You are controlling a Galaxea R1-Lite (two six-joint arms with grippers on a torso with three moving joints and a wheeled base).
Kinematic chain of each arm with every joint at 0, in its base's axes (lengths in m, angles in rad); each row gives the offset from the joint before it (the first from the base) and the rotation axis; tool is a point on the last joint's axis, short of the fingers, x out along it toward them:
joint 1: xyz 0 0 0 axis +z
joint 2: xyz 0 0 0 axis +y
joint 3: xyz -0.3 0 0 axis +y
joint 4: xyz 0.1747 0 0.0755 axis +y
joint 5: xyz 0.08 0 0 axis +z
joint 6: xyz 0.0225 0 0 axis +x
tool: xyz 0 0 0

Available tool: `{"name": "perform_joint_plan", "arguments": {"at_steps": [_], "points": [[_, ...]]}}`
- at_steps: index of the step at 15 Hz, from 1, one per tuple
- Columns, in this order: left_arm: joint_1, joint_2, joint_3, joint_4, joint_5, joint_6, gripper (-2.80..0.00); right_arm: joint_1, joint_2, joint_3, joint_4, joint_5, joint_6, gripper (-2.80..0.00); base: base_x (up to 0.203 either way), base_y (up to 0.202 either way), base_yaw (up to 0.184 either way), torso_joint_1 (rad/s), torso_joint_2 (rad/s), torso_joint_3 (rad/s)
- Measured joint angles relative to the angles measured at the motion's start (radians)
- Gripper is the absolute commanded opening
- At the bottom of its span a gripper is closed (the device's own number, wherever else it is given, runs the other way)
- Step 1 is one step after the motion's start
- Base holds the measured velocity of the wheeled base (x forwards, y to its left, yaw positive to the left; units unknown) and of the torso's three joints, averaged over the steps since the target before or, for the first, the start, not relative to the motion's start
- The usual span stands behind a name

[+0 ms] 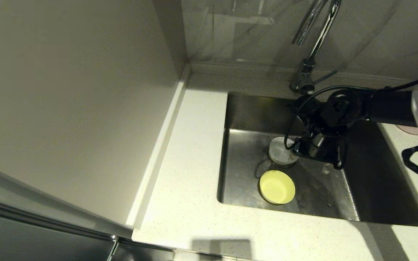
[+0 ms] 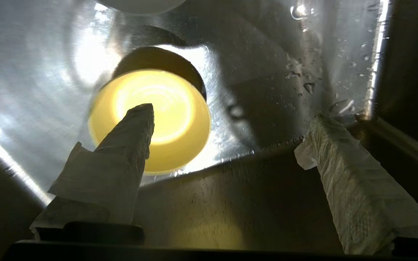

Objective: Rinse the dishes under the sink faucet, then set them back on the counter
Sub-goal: Put a bowl back to the table from the sink

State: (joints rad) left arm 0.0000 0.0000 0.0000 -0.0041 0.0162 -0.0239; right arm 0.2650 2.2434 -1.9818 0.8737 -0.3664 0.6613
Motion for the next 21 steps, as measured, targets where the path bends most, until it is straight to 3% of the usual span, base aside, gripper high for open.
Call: {"name": "perform_joint_plan", "arguments": {"at_steps": [11,19,20,21], "points": [[0.0,0.0,0.0,0.0,0.0,0.0,-2.8,-0.01,0.203,-0.008,-0.46,-0.105,-0.034,0.0,0.0,0.0,0.0,0.0,0.0,0.0],[0.0,0.0,0.0,0.0,0.0,0.0,-2.8,-0.061,0.301,-0.008,-0.539,-0.121,-0.062,0.0,0.0,0.0,0.0,0.0,0.0,0.0],[0.0,0.0,0.0,0.0,0.0,0.0,-2.8,-0.068,0.31,-0.008,-0.545,-0.12,-0.072,-2.8,0.0,0.0,0.0,0.0,0.0,0.0],[0.0,0.0,0.0,0.0,0.0,0.0,-2.8,-0.074,0.319,-0.008,-0.564,-0.119,-0.084,-2.8,0.0,0.0,0.0,0.0,0.0,0.0]]}}
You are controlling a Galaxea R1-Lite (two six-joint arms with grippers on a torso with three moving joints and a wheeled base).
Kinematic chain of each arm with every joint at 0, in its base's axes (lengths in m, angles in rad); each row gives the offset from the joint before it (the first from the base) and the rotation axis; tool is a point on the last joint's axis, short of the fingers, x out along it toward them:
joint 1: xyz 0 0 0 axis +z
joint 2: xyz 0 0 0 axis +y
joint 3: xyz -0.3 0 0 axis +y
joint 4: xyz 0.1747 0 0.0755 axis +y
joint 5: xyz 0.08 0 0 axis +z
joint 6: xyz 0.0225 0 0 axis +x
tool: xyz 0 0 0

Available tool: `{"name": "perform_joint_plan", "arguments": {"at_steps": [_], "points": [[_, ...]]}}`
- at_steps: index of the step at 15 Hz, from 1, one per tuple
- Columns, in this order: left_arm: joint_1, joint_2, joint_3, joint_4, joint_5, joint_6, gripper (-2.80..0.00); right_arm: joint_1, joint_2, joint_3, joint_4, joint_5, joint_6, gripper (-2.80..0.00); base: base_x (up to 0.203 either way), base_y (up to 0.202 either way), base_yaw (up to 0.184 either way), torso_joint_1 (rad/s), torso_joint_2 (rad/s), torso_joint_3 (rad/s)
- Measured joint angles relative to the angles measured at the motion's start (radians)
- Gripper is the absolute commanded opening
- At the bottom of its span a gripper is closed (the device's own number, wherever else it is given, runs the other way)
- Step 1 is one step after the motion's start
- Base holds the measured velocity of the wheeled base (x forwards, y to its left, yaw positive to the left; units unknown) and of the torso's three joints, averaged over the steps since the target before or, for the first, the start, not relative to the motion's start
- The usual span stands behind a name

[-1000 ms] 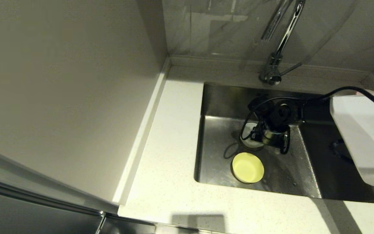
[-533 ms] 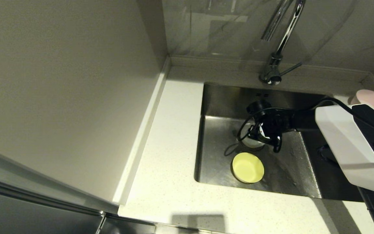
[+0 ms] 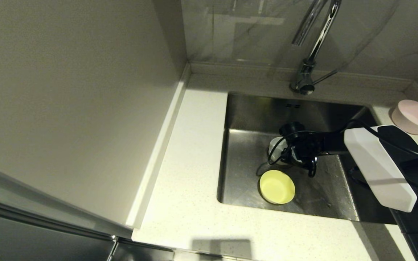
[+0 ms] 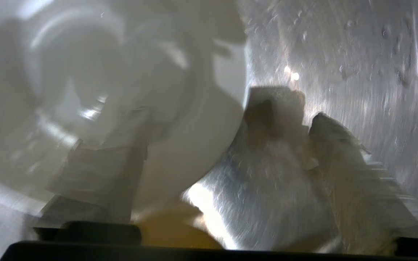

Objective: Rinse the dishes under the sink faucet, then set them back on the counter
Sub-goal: Put a bowl back to the table from the sink

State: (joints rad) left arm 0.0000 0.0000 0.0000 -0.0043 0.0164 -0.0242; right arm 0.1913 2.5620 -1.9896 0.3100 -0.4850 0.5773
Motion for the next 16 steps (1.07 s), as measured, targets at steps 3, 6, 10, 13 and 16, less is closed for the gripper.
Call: {"name": "perform_joint_plan", "arguments": {"at_steps": [3,6,10,13,16], "points": [[0.0,0.0,0.0,0.0,0.0,0.0,-2.8,-0.008,0.017,-0.001,-0.029,0.004,-0.056,-2.8,0.0,0.0,0.0,0.0,0.0,0.0],[0.0,0.0,0.0,0.0,0.0,0.0,-2.8,-0.01,0.021,-0.002,-0.055,0.035,-0.083,-2.8,0.0,0.0,0.0,0.0,0.0,0.0],[0.0,0.0,0.0,0.0,0.0,0.0,-2.8,-0.006,0.016,-0.001,-0.054,0.046,-0.081,-2.8,0.0,0.0,0.0,0.0,0.0,0.0],[0.0,0.0,0.0,0.0,0.0,0.0,-2.8,-0.009,0.002,0.0,-0.052,0.046,-0.082,-2.8,0.0,0.0,0.0,0.0,0.0,0.0],[0.0,0.0,0.0,0.0,0.0,0.0,-2.8,-0.014,-0.038,0.016,-0.027,0.028,-0.076,-2.8,0.0,0.0,0.0,0.0,0.0,0.0]]}}
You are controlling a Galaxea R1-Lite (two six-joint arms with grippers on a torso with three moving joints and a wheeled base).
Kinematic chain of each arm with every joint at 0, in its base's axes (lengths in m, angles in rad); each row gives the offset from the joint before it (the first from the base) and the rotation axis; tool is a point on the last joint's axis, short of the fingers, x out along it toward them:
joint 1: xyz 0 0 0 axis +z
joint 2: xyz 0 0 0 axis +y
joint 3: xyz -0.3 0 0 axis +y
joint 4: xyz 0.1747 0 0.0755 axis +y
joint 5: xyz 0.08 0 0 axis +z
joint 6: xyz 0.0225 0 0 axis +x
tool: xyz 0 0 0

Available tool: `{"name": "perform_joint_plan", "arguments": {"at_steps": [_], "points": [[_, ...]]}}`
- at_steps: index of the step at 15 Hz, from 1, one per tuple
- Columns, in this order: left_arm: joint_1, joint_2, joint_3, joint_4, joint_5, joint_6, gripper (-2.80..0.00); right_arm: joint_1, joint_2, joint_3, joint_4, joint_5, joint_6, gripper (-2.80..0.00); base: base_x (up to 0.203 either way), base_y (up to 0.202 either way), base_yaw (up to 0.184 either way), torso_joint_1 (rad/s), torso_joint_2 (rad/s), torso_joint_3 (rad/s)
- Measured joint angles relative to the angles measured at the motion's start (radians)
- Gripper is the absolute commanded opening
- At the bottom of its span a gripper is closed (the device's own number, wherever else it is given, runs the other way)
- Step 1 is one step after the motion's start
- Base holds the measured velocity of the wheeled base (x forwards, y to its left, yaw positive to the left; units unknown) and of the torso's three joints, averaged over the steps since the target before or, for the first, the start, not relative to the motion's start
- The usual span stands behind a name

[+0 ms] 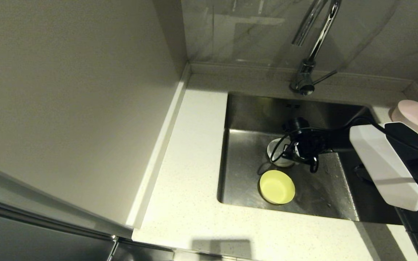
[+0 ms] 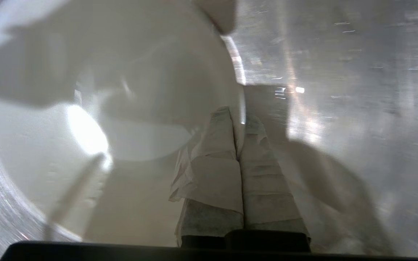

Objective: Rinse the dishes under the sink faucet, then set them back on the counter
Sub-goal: Put a bowl back to the table from the sink

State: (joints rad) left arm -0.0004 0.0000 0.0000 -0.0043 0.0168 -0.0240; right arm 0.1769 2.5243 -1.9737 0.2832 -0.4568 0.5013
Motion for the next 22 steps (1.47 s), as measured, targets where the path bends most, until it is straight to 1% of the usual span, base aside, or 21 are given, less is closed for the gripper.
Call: {"name": "perform_joint_plan", "arguments": {"at_steps": [3,4,10,12,14,15,17,18,22], "points": [[0.0,0.0,0.0,0.0,0.0,0.0,-2.8,-0.026,-0.097,0.048,0.069,-0.005,0.0,-2.8,0.0,0.0,0.0,0.0,0.0,0.0],[0.0,0.0,0.0,0.0,0.0,0.0,-2.8,-0.034,-0.145,0.082,0.094,-0.001,0.002,-2.8,0.0,0.0,0.0,0.0,0.0,0.0],[0.0,0.0,0.0,0.0,0.0,0.0,-2.8,-0.076,-0.543,0.465,0.127,0.074,0.027,-2.8,0.0,0.0,0.0,0.0,0.0,0.0],[0.0,0.0,0.0,0.0,0.0,0.0,-2.8,-0.08,-0.672,0.568,0.13,0.081,0.03,-2.8,0.0,0.0,0.0,0.0,0.0,0.0],[0.0,0.0,0.0,0.0,0.0,0.0,-2.8,-0.081,-0.795,0.648,0.132,0.068,0.021,-2.8,0.0,0.0,0.0,0.0,0.0,0.0],[0.0,0.0,0.0,0.0,-0.001,0.0,-2.8,-0.081,-0.846,0.679,0.133,0.054,0.006,-2.8,0.0,0.0,0.0,0.0,0.0,0.0],[0.0,0.0,0.0,0.0,0.0,0.0,-2.8,-0.083,-0.959,0.728,0.134,0.031,-0.051,-2.8,0.0,0.0,0.0,0.0,0.0,0.0],[0.0,0.0,0.0,0.0,0.0,0.0,-2.8,-0.083,-1.013,0.743,0.134,0.013,-0.091,-2.8,0.0,0.0,0.0,0.0,0.0,0.0],[0.0,0.0,0.0,0.0,0.0,0.0,-2.8,-0.097,-1.153,0.762,0.129,-0.109,-0.288,-2.8,0.0,0.0,0.0,0.0,0.0,0.0]]}}
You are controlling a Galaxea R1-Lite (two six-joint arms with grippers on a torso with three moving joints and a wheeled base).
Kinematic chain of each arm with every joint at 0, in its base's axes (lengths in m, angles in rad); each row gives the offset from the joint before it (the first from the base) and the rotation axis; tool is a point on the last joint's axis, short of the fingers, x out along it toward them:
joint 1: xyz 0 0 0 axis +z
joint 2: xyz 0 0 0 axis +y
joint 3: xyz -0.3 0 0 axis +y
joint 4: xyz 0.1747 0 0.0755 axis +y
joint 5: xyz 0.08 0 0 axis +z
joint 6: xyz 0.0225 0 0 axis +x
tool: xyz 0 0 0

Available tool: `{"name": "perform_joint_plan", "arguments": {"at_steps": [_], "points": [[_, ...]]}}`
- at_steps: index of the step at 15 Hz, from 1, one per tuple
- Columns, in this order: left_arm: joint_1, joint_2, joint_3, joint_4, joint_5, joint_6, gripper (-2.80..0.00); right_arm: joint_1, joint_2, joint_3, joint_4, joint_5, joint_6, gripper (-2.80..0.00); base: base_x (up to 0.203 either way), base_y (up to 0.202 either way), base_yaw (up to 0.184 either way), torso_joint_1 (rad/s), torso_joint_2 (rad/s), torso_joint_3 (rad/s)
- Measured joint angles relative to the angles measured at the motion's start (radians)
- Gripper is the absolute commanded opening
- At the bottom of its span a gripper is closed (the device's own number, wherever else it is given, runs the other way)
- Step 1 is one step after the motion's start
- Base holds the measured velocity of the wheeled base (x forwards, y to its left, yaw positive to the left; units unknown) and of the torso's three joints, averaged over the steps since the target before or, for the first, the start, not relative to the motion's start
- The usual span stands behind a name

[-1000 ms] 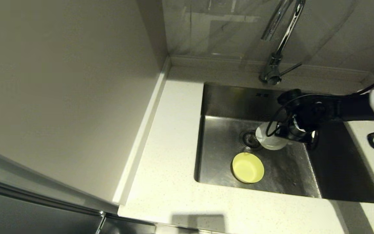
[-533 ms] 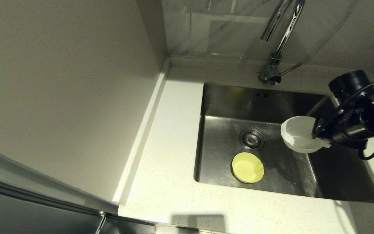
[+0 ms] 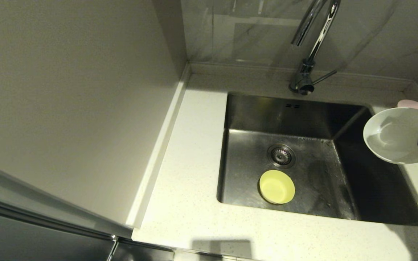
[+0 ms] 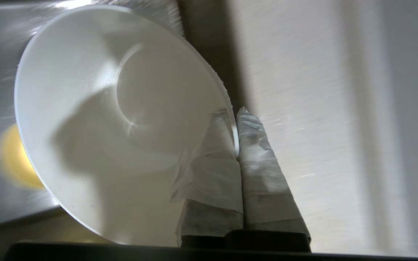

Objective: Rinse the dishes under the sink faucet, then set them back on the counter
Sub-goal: Put a bowl back to the table from the sink

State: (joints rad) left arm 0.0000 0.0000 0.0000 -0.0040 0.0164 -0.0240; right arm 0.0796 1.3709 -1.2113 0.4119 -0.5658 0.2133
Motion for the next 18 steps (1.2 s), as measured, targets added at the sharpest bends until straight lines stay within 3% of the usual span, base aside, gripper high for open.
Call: {"name": "perform_joint_plan", "arguments": {"at_steps": [3,9,13,18], "points": [[0.0,0.0,0.0,0.0,0.0,0.0,-2.8,-0.008,-0.063,0.001,-0.005,-0.095,-0.138,-2.8,0.0,0.0,0.0,0.0,0.0,0.0],[0.0,0.0,0.0,0.0,0.0,0.0,-2.8,-0.023,-0.13,0.053,-0.2,-0.139,-0.413,-2.8,0.0,0.0,0.0,0.0,0.0,0.0],[0.0,0.0,0.0,0.0,0.0,0.0,-2.8,-0.026,-0.136,0.179,-0.457,-0.188,-0.661,-2.8,0.0,0.0,0.0,0.0,0.0,0.0],[0.0,0.0,0.0,0.0,0.0,0.0,-2.8,-0.031,-0.08,0.29,-0.905,-0.183,-0.991,-2.8,0.0,0.0,0.0,0.0,0.0,0.0]]}}
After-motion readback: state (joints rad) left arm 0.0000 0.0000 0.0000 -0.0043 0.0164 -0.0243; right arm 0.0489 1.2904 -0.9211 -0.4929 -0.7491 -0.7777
